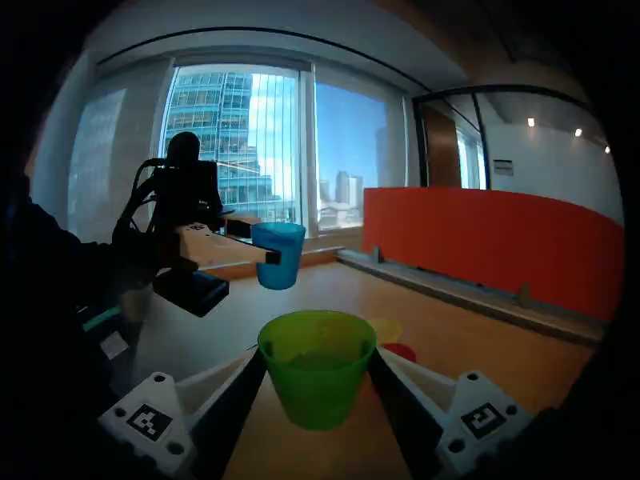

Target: Pour water

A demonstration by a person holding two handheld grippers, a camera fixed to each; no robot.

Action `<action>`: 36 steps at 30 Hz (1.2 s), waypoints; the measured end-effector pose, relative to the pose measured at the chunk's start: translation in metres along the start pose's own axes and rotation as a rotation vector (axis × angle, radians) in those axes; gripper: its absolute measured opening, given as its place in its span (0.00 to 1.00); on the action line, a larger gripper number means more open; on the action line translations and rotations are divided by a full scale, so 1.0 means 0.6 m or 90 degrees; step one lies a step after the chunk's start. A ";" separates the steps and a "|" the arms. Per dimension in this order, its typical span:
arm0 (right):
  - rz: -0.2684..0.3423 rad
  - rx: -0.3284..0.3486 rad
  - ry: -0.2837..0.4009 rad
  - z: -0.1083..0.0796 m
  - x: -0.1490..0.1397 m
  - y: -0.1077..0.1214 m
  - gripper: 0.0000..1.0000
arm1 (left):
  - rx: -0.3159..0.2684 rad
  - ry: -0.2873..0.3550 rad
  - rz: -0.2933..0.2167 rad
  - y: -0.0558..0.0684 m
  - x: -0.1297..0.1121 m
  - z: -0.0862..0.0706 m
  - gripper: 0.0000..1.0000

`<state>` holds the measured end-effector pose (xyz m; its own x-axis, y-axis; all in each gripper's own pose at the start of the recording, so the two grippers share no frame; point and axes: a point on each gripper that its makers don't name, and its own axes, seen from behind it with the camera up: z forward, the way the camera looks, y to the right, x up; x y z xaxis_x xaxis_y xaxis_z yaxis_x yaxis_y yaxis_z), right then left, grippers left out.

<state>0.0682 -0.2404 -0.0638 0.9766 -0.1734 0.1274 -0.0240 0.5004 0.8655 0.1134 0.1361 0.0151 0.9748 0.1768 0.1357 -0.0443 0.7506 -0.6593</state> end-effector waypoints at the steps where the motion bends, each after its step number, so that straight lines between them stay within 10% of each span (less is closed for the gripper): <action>1: 0.000 0.001 -0.004 -0.001 -0.003 0.001 0.89 | -0.003 -0.008 0.001 0.002 -0.009 0.001 0.84; 36: -0.023 0.026 -0.181 0.000 -0.131 0.019 0.89 | -0.054 -0.245 0.078 0.032 -0.229 0.020 0.85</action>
<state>-0.0086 -0.2210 -0.0639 0.8780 -0.4245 0.2212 -0.0038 0.4559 0.8900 -0.0241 0.1338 -0.0070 0.8103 0.4985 0.3081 -0.1212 0.6569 -0.7441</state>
